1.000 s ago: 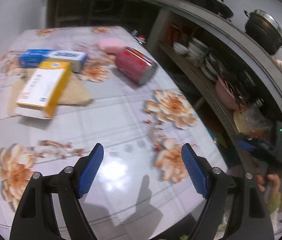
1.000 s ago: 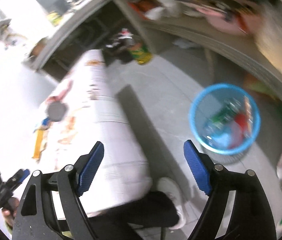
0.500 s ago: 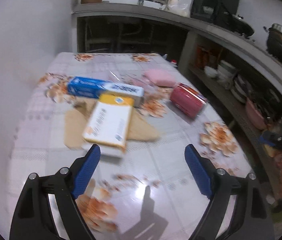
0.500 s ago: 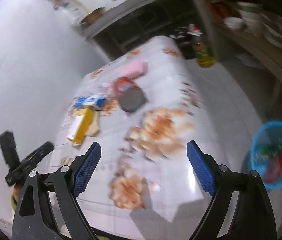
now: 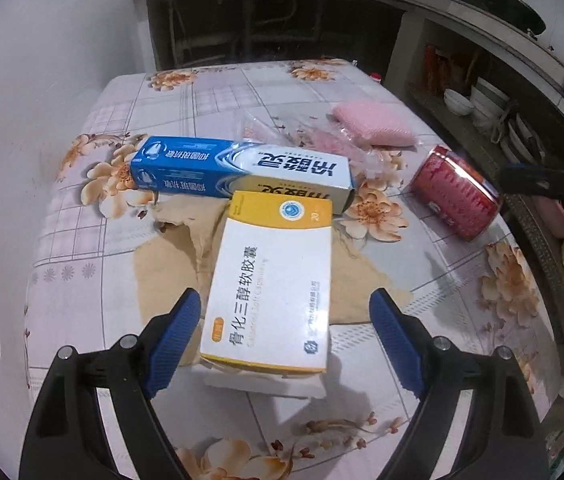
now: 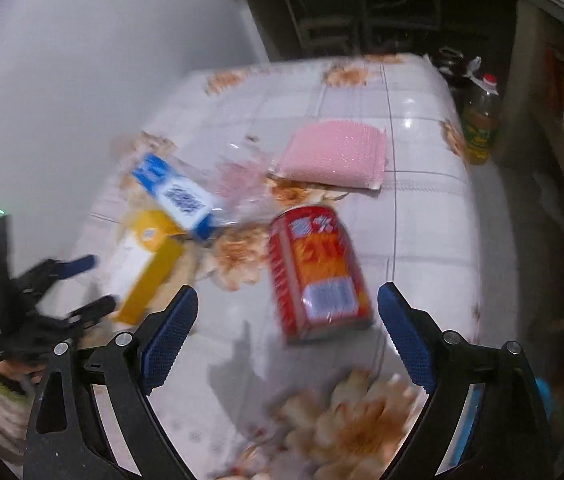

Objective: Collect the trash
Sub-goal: 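Move both tools back to the table toward the red can and yellow medicine box, then grasp the yellow-white medicine box with the left tool while the right tool grasps the red can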

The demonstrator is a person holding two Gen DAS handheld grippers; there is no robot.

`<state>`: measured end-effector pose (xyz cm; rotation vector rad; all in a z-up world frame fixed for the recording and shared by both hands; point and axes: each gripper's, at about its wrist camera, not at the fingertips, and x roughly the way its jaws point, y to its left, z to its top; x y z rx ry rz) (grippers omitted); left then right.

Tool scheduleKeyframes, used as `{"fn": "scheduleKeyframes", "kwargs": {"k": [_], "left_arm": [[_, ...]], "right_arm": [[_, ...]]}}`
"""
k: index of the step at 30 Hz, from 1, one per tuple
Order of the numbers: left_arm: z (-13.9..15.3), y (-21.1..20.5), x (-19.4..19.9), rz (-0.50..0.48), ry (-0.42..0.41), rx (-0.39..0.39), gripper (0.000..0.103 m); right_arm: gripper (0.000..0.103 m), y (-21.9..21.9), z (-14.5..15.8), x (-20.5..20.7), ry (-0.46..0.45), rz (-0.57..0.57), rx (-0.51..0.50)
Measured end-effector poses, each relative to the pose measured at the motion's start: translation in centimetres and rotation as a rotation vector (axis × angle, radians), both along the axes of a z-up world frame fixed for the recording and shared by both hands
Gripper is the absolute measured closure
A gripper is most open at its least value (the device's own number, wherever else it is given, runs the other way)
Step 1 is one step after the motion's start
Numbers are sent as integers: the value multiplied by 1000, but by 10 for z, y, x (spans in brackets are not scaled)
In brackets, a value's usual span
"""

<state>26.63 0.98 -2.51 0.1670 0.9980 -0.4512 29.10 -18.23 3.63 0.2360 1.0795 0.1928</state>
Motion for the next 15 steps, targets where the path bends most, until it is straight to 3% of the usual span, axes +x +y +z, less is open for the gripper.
{"fn": "scheduleKeyframes", "kwargs": {"k": [7,11,15], "left_arm": [[-17,-17,26,-39,51,83,19],[-25,-18,35,-26,63,108,26],[-28,-17,37,-23,64,92,32]], "right_arm": [[17,11,-31,36,112,79,-33],[29,17,-34,39,123,79,-96],[36,14,-41,40,153,78,-97]]}}
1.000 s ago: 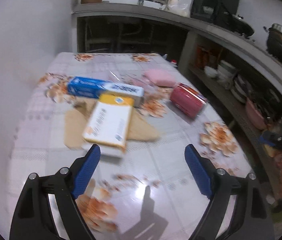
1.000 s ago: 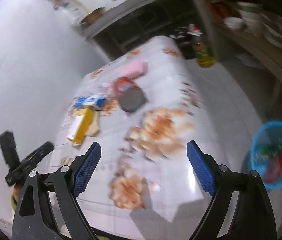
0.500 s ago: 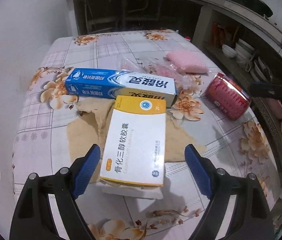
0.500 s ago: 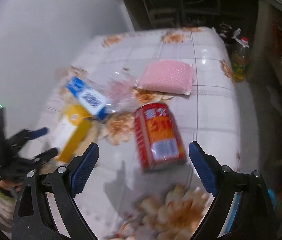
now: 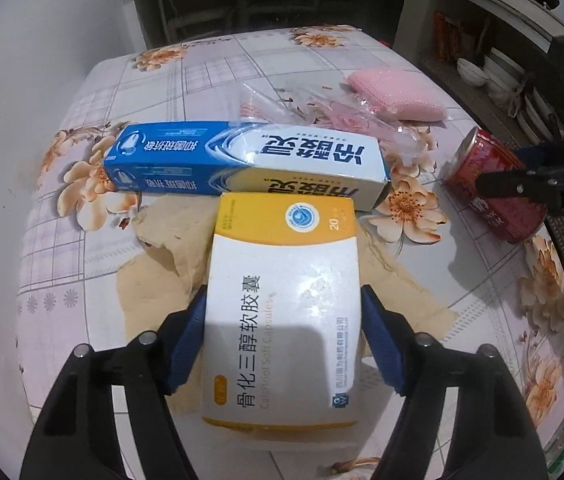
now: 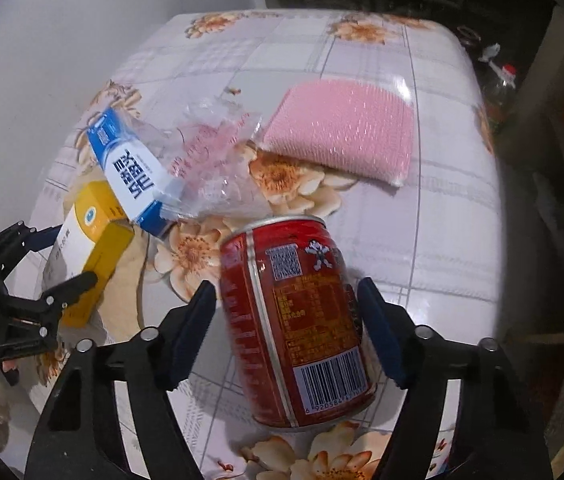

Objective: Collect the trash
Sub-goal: 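Grasp the yellow-white medicine box with the left tool while the right tool grasps the red can, then lift the medicine box and red can and carry both toward the wastebasket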

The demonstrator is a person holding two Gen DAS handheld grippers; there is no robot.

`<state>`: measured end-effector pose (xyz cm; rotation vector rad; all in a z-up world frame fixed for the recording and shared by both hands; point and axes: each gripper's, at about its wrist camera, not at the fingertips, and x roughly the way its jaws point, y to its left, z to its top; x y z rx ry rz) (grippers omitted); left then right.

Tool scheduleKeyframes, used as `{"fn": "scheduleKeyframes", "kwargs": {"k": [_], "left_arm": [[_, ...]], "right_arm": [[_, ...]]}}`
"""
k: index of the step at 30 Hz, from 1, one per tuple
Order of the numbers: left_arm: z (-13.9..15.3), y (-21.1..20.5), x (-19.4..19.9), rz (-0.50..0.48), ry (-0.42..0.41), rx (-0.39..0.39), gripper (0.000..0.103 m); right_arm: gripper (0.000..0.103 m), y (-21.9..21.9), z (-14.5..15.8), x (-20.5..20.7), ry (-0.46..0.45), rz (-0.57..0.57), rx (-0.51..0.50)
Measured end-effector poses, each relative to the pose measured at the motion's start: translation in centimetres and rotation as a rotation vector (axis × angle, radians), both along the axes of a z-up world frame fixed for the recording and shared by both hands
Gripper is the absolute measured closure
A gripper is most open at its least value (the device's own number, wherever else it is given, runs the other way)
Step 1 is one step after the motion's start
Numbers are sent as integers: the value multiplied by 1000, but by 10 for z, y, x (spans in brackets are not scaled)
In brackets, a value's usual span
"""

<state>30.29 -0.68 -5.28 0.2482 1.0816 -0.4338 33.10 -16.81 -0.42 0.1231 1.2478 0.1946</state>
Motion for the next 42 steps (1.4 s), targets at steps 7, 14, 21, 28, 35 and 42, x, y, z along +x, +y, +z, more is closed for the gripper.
{"fn": "scheduleKeyframes", "kwargs": {"k": [7,14,21,28,35,42], "left_arm": [[15,8,-7,10,-52,-35,34],[50,29,-45,-11,-159,-185,33],[71,33,-99,-75,-205,-353,33],[53,17,-132,-74,-142,-425,33],[28,-18,-157,-127,-43,-314,33],[4,-41,-173,-164,36,-194,32]], "right_arm": [[37,-9,-3,-1,-3,-22,28],[38,-13,12,-37,-120,-43,53],[40,-21,34,-113,-322,-138,100],[40,-22,37,-168,-376,-224,66],[41,-23,43,-219,-351,-268,37],[40,-11,29,-252,-311,-278,-2]]}}
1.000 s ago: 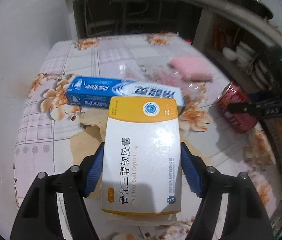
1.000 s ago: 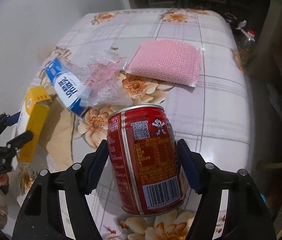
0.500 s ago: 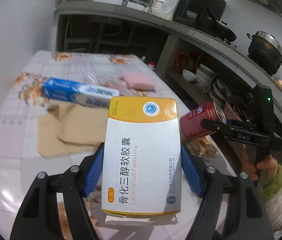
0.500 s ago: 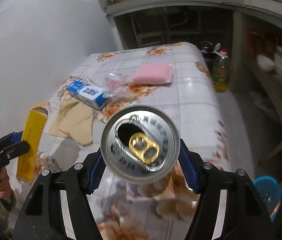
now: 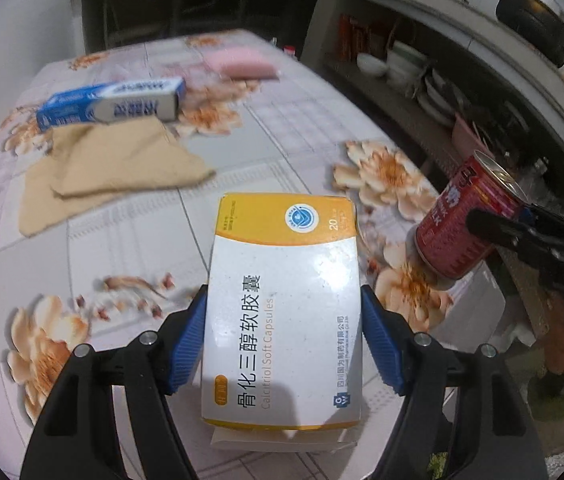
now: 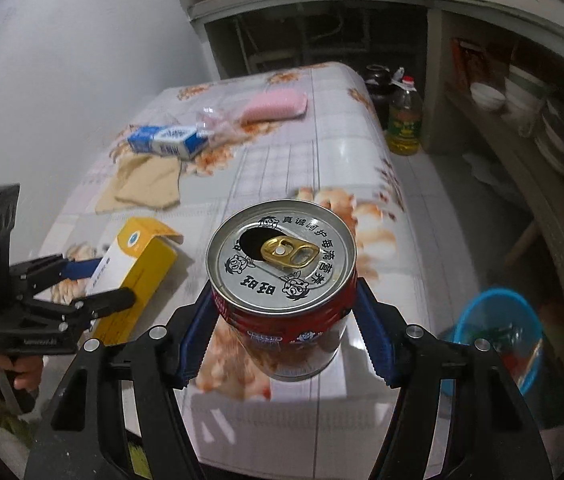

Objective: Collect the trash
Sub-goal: 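Lift the medicine box and red can and carry both toward the wastebasket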

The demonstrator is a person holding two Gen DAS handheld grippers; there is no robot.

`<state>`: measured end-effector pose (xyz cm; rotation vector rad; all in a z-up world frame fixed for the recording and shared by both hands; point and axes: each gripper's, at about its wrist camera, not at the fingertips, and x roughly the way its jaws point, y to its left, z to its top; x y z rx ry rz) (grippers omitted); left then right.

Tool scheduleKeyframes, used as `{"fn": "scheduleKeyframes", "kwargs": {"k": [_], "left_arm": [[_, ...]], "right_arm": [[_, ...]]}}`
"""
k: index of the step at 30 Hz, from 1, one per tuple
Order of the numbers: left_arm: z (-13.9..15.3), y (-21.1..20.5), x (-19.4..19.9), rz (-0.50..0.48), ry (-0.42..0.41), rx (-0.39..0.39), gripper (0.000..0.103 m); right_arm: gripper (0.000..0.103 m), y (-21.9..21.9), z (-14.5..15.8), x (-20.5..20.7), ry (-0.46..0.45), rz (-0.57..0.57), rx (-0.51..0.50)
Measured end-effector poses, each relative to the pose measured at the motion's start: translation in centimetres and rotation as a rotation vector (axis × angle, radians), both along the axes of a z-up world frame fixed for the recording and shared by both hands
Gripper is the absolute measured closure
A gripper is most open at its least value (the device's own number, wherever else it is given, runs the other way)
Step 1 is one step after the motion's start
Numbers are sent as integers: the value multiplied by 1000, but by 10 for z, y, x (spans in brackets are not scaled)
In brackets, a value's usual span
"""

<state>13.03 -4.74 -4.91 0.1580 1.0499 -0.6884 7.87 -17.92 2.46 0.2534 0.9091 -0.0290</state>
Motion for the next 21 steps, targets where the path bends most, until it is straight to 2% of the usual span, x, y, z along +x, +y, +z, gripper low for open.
{"fn": "scheduleKeyframes", "kwargs": {"k": [9,16,21], "left_arm": [[-11,-13,-4,2,14,59,26],[-14,-19,-2,27,-34,111,26],[-15,-22,-4,20,-61,132,33]], "right_arm": [[38,5,-4,-7,5,9,3],[35,6,-10,-5,4,-3,37],[35,3,-14,-6,-9,-27,83]]}}
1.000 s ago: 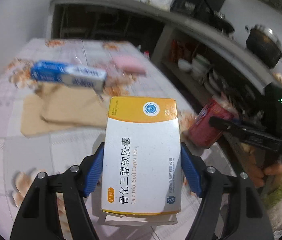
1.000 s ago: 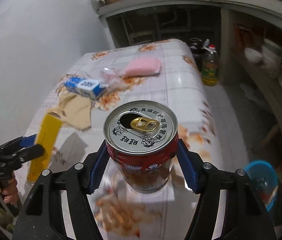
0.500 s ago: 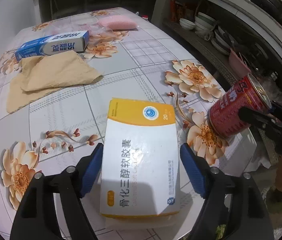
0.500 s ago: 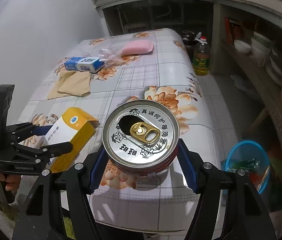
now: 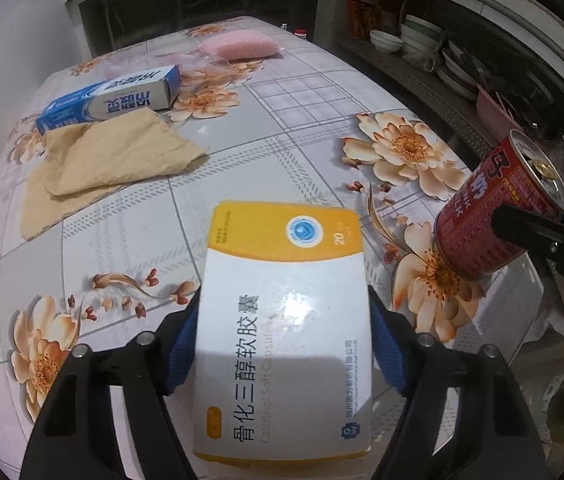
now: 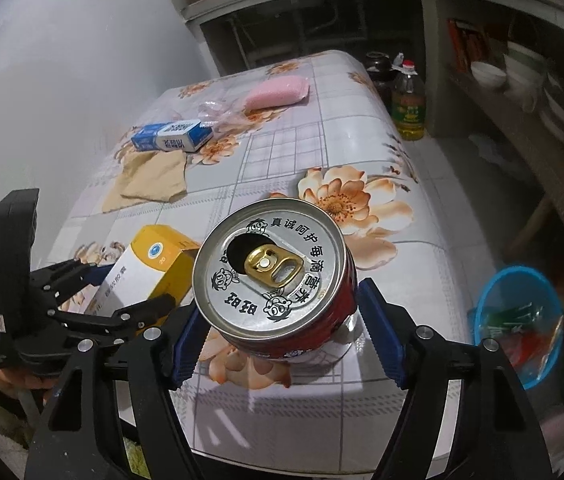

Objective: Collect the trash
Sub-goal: 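Lift the medicine box and red can and carry both toward the wastebasket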

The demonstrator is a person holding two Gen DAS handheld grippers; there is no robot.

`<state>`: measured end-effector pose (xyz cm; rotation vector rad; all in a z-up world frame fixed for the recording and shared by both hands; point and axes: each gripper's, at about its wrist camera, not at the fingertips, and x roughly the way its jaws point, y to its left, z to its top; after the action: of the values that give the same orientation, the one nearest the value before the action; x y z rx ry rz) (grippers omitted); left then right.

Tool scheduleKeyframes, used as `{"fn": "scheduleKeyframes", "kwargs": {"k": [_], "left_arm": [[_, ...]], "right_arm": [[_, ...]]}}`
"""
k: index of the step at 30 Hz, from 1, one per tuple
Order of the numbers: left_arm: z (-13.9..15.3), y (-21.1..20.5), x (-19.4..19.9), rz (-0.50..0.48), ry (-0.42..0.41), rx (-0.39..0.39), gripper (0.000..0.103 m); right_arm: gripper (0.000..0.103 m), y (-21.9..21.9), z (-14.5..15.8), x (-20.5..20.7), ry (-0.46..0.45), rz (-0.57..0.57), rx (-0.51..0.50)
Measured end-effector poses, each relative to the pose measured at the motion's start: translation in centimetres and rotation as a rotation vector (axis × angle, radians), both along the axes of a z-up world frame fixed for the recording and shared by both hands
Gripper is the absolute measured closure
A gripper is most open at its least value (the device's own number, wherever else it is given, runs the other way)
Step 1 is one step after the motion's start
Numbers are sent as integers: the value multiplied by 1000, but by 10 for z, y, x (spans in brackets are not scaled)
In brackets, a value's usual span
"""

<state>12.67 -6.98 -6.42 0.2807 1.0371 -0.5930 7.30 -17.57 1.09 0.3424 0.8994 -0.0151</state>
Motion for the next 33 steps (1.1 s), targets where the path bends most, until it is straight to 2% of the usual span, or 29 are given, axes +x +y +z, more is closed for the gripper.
{"fn": "scheduleKeyframes", "kwargs": {"k": [23,33], "left_arm": [[29,-10,-12,-4,-101,-4,33],[47,-19,-21,-30,-122,-45,33]], "right_arm": [[36,-18,20,-26,-78,-47,34],[36,-31,24,-44,-93,-92,78]]}}
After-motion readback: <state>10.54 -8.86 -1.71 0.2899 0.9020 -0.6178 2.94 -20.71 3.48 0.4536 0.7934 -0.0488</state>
